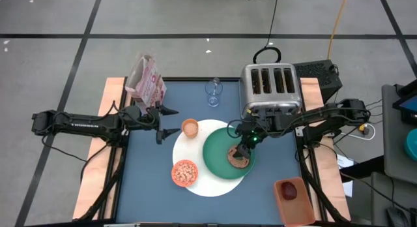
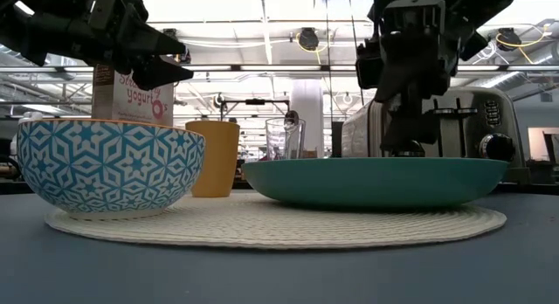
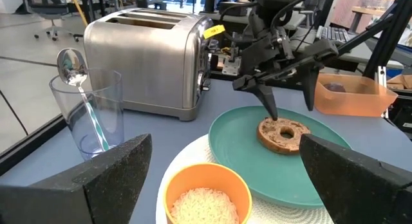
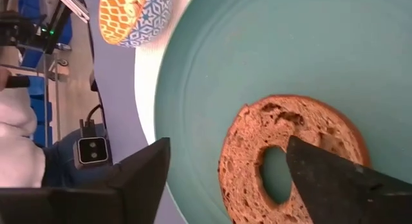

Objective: Arrange a breakfast setting
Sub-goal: Put the apple from the orange bin into the green plate

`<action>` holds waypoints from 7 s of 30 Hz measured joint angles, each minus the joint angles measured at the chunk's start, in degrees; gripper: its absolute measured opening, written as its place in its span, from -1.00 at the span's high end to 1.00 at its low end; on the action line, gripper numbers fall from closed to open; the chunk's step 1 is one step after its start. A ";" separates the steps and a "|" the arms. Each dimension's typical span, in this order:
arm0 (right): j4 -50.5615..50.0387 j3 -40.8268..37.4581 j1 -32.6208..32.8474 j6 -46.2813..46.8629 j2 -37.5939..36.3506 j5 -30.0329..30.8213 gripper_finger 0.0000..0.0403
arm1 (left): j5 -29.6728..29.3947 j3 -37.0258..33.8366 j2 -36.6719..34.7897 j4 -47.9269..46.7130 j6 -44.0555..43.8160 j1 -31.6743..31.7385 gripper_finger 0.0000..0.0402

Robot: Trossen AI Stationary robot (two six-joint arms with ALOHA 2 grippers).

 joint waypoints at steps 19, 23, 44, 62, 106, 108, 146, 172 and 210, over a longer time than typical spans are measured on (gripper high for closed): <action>-4.56 8.39 5.55 17.41 -5.38 2.60 -0.68 | 0.00 0.00 0.01 0.01 -0.98 -0.02 -0.98; -21.82 16.42 9.94 19.54 -6.54 9.62 -0.68 | 0.00 0.00 0.01 0.02 -1.09 -0.02 -0.98; -63.60 32.48 37.63 63.86 -3.24 26.78 -0.68 | 0.00 0.00 0.01 0.02 -0.79 -0.02 -0.98; -68.23 32.48 52.31 86.75 6.17 16.11 -0.68 | 0.00 0.00 0.01 0.01 -1.09 0.00 -0.98; -66.58 29.98 56.84 89.58 16.24 14.86 -0.67 | 0.00 0.00 0.01 0.02 -1.56 -0.02 -0.98; -66.01 29.05 56.83 89.54 16.22 14.19 -0.65 | 0.00 0.00 0.01 0.02 -1.79 -0.02 -0.98; -52.39 19.52 56.83 91.79 16.22 13.38 -0.41 | 0.00 0.00 0.01 0.02 -2.32 -0.02 -0.98; -52.28 19.54 56.73 88.23 3.58 13.11 -0.39 | 0.00 0.00 0.01 0.02 -2.32 -0.02 -0.98; -17.00 19.61 20.71 28.28 1.96 34.57 -0.40 | 0.00 0.00 0.01 0.02 -2.58 -0.04 -0.98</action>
